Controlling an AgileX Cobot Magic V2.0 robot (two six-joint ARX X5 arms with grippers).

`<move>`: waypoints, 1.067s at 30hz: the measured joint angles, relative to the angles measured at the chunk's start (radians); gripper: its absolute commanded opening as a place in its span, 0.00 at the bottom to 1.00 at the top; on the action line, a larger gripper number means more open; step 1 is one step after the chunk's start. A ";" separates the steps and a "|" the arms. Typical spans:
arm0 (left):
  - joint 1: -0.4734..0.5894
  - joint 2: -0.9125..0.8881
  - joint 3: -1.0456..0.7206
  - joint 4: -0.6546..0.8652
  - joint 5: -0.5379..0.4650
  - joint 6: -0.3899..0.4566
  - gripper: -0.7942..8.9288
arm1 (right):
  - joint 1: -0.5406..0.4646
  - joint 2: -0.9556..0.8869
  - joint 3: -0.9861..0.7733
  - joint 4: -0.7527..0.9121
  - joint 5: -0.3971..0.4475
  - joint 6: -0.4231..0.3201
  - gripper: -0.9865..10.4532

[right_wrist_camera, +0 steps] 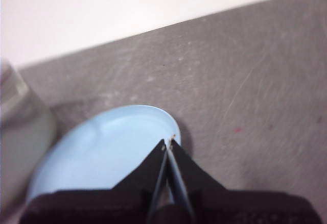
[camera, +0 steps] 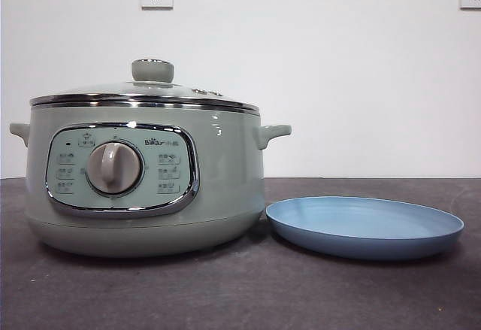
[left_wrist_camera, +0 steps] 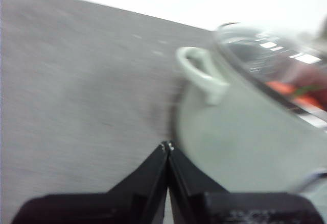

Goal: Take the pumpkin out from the steamer,put the pumpkin in the blue plate,close the lid

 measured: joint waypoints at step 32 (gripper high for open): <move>0.000 0.264 0.280 -0.056 0.184 -0.150 0.07 | 0.000 0.152 0.215 -0.075 -0.029 0.312 0.07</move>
